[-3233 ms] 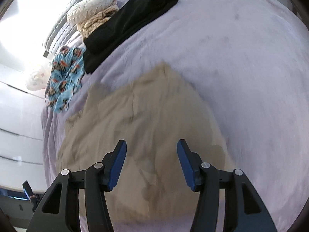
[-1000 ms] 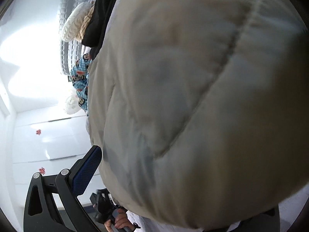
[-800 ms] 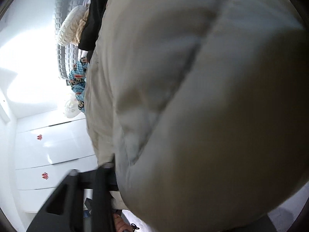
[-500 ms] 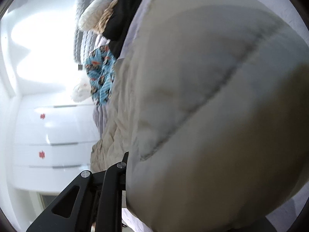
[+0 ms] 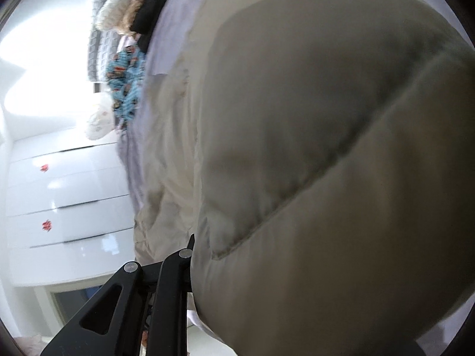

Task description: Fold large clothes

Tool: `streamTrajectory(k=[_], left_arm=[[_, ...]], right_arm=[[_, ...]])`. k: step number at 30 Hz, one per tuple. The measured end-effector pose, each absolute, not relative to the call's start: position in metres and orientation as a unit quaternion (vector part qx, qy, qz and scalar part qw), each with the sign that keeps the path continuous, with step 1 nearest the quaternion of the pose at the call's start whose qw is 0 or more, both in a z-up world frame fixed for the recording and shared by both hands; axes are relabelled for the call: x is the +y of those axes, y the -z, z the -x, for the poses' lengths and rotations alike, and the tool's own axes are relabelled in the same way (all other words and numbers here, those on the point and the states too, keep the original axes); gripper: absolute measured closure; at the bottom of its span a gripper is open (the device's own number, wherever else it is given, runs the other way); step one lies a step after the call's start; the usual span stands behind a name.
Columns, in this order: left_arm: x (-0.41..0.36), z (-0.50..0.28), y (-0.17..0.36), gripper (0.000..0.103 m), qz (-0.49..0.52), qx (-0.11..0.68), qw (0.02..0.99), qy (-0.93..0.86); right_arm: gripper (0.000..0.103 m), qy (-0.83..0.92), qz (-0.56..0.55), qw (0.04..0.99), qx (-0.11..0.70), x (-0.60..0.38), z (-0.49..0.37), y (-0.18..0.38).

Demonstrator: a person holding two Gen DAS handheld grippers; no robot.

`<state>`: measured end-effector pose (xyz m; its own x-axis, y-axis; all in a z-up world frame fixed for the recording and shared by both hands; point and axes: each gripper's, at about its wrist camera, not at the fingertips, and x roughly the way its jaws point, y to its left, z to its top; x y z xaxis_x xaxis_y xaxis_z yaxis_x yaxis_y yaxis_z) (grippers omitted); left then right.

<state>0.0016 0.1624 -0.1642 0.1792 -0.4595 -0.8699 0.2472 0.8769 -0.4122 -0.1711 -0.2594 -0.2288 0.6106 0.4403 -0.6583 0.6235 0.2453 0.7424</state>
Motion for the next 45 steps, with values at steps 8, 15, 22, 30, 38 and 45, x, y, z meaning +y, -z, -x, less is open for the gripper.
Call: streamTrajectory(k=[8, 15, 22, 30, 38, 45], left_arm=[[0.193, 0.009, 0.147, 0.041, 0.015, 0.593, 0.778, 0.208], [0.252, -0.01, 0.122, 0.041, 0.034, 0.58, 0.791, 0.191], [0.235, -0.023, 0.164, 0.042, 0.08, 0.64, 0.702, 0.3], [0.233, -0.013, 0.183, 0.042, 0.005, 0.658, 0.712, 0.243], [0.233, -0.012, 0.129, 0.042, -0.031, 0.613, 0.762, 0.207], [0.219, -0.015, 0.115, 0.041, -0.062, 0.614, 0.765, 0.186]], right_arm=[[0.071, 0.114, -0.592, 0.664, 0.444, -0.262, 0.168, 0.231], [0.051, 0.163, -0.584, 0.653, 0.454, -0.258, 0.171, 0.223], [0.044, 0.182, -0.547, 0.661, 0.48, -0.24, 0.171, 0.194], [0.044, 0.192, -0.501, 0.666, 0.518, -0.212, 0.187, 0.164], [0.041, 0.179, -0.455, 0.684, 0.542, -0.17, 0.18, 0.14], [0.037, 0.144, -0.415, 0.698, 0.565, -0.139, 0.143, 0.128]])
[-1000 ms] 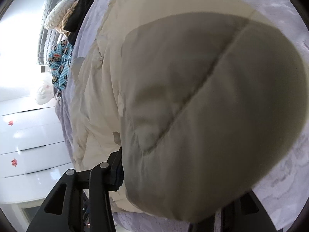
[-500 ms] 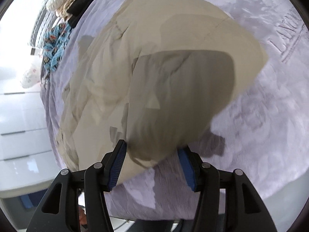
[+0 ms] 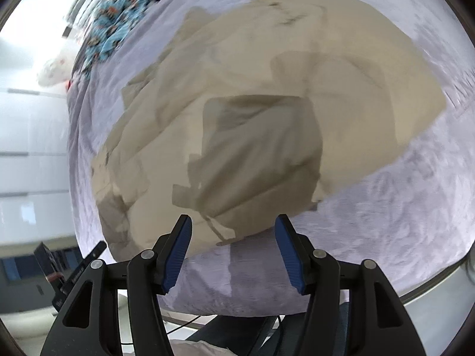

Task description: Fold large clothes

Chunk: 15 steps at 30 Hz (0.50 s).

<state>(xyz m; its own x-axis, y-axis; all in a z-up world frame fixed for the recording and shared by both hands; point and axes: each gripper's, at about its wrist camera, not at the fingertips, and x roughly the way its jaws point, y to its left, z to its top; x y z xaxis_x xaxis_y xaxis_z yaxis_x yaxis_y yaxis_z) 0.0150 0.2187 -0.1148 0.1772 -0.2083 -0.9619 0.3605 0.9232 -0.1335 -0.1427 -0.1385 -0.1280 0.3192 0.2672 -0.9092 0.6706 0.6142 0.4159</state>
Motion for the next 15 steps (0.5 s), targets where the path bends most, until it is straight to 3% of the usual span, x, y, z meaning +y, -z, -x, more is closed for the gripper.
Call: streamTrajectory(k=[2, 3, 4, 5, 14, 15], left_arm=[[0.214, -0.014, 0.114, 0.039, -0.062, 0.614, 0.766, 0.18], [0.21, -0.014, 0.113, 0.032, -0.061, 0.614, 0.767, 0.178], [0.208, -0.014, 0.113, 0.01, -0.06, 0.612, 0.769, 0.176], [0.208, -0.014, 0.111, 0.003, -0.059, 0.606, 0.775, 0.17], [0.202, -0.021, 0.121, 0.003, -0.046, 0.616, 0.773, 0.142], [0.201, -0.021, 0.123, 0.003, -0.046, 0.618, 0.772, 0.143]], right_arm=[[0.036, 0.136, -0.396, 0.702, 0.575, -0.132, 0.135, 0.125], [0.036, 0.129, -0.391, 0.703, 0.58, -0.13, 0.133, 0.125], [0.036, 0.125, -0.388, 0.703, 0.583, -0.127, 0.135, 0.125], [0.036, 0.12, -0.386, 0.701, 0.588, -0.127, 0.132, 0.126], [0.034, 0.079, -0.345, 0.693, 0.628, -0.118, 0.11, 0.136], [0.027, 0.075, -0.342, 0.693, 0.63, -0.116, 0.107, 0.136]])
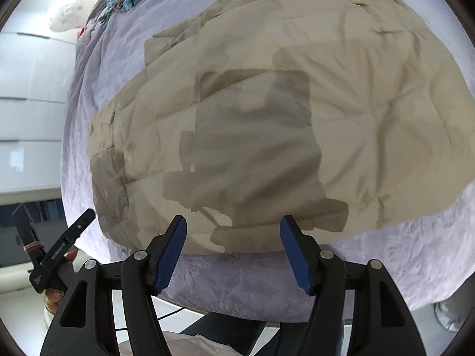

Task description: Fold large clothes

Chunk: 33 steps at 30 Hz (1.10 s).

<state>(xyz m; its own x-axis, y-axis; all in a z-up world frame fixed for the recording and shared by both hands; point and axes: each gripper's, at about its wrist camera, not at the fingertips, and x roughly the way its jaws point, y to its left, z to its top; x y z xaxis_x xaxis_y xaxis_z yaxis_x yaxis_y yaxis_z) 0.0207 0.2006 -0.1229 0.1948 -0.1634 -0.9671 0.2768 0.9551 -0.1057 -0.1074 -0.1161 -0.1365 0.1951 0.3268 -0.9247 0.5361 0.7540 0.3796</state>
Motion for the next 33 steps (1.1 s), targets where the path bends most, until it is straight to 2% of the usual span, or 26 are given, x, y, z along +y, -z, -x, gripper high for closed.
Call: streamTrajectory(k=[2, 16, 20, 27, 30, 33], left_arm=[[0.198, -0.021, 0.127, 0.003, -0.05, 0.621, 0.768, 0.146], [0.198, -0.041, 0.137, 0.003, -0.082, 0.606, 0.778, 0.144], [0.216, -0.07, 0.143, 0.003, -0.056, 0.608, 0.777, 0.152], [0.239, -0.114, 0.179, 0.003, 0.045, 0.662, 0.698, 0.271], [0.222, -0.121, 0.196, 0.003, 0.078, 0.675, 0.647, 0.347], [0.189, -0.125, 0.219, 0.003, 0.069, 0.691, 0.602, 0.394]], right_arm=[[0.011, 0.072, -0.339, 0.696, 0.629, -0.113, 0.103, 0.136], [0.011, 0.095, -0.346, 0.714, 0.601, -0.1, 0.083, 0.139], [0.011, 0.094, -0.346, 0.711, 0.605, -0.095, 0.075, 0.146], [0.011, 0.103, -0.35, 0.699, 0.615, -0.094, 0.069, 0.165], [0.011, 0.105, -0.357, 0.695, 0.616, -0.097, 0.068, 0.17], [0.011, 0.105, -0.358, 0.694, 0.616, -0.098, 0.067, 0.173]])
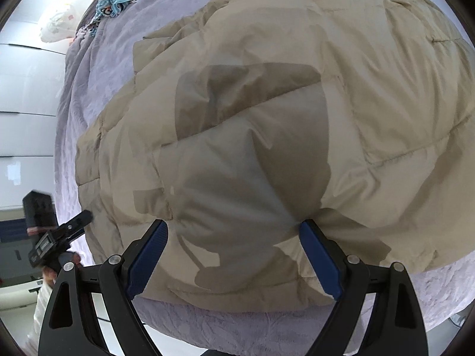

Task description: Fold large clothes

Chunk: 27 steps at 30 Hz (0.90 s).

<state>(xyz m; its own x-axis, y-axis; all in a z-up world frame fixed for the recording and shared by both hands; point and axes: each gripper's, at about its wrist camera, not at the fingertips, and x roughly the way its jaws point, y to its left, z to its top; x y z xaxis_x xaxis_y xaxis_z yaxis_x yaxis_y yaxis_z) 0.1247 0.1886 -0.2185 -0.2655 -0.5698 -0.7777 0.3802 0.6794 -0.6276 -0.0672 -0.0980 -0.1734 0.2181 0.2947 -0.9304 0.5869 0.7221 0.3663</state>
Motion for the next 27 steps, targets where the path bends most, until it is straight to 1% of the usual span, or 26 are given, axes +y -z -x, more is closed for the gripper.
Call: streamTrajectory(k=[4, 5, 6, 7, 8, 9, 10, 11, 12, 13, 14, 15, 16, 17, 21, 25, 27], left_arm=[[0.151, -0.123, 0.235, 0.003, 0.03, 0.693, 0.585, 0.421], [0.146, -0.123, 0.236, 0.005, 0.026, 0.691, 0.583, 0.427], [0.142, -0.122, 0.236, 0.013, 0.023, 0.688, 0.582, 0.432], [0.139, -0.122, 0.235, 0.032, 0.02, 0.684, 0.582, 0.439], [0.139, -0.121, 0.235, 0.057, 0.033, 0.683, 0.576, 0.447], [0.141, -0.123, 0.235, 0.067, 0.067, 0.687, 0.559, 0.459], [0.144, -0.121, 0.235, 0.071, 0.08, 0.688, 0.558, 0.457], [0.145, -0.119, 0.232, 0.075, 0.08, 0.686, 0.562, 0.455], [0.145, -0.118, 0.228, 0.077, 0.081, 0.684, 0.565, 0.454], [0.145, -0.114, 0.222, 0.079, 0.083, 0.682, 0.571, 0.451], [0.146, -0.111, 0.215, 0.08, 0.084, 0.679, 0.575, 0.449], [0.146, -0.109, 0.209, 0.08, 0.085, 0.676, 0.579, 0.448], [0.146, -0.105, 0.199, 0.08, 0.085, 0.672, 0.585, 0.446], [0.146, -0.101, 0.189, 0.082, 0.084, 0.668, 0.59, 0.445], [0.136, -0.085, 0.145, 0.083, 0.078, 0.656, 0.613, 0.434], [0.11, -0.065, 0.101, 0.083, 0.078, 0.654, 0.624, 0.421], [0.092, -0.056, 0.083, 0.083, 0.078, 0.656, 0.627, 0.413]], right_arm=[[0.011, 0.104, -0.348, 0.691, 0.626, -0.097, 0.064, 0.174], [0.011, 0.1, -0.345, 0.69, 0.629, -0.097, 0.063, 0.173], [0.011, 0.094, -0.344, 0.69, 0.63, -0.097, 0.063, 0.17], [0.011, 0.089, -0.344, 0.691, 0.63, -0.097, 0.063, 0.167], [0.011, 0.086, -0.341, 0.694, 0.629, -0.099, 0.063, 0.163], [0.011, 0.089, -0.332, 0.703, 0.623, -0.101, 0.063, 0.155], [0.011, 0.094, -0.327, 0.711, 0.616, -0.104, 0.064, 0.15], [0.016, 0.103, -0.319, 0.724, 0.602, -0.108, 0.064, 0.142], [0.037, 0.116, -0.31, 0.745, 0.579, -0.113, 0.065, 0.133], [0.053, 0.124, -0.305, 0.754, 0.568, -0.117, 0.063, 0.128], [0.077, 0.131, -0.303, 0.757, 0.564, -0.121, 0.062, 0.127], [0.08, 0.137, -0.309, 0.76, 0.555, -0.127, 0.058, 0.129], [0.081, 0.133, -0.316, 0.763, 0.548, -0.132, 0.056, 0.131], [0.084, 0.128, -0.322, 0.766, 0.541, -0.137, 0.05, 0.137], [0.085, 0.108, -0.331, 0.769, 0.537, -0.148, 0.028, 0.166], [0.085, 0.085, -0.378, 0.752, 0.534, -0.157, 0.016, 0.199], [0.089, 0.074, -0.41, 0.74, 0.528, -0.164, 0.014, 0.214]])
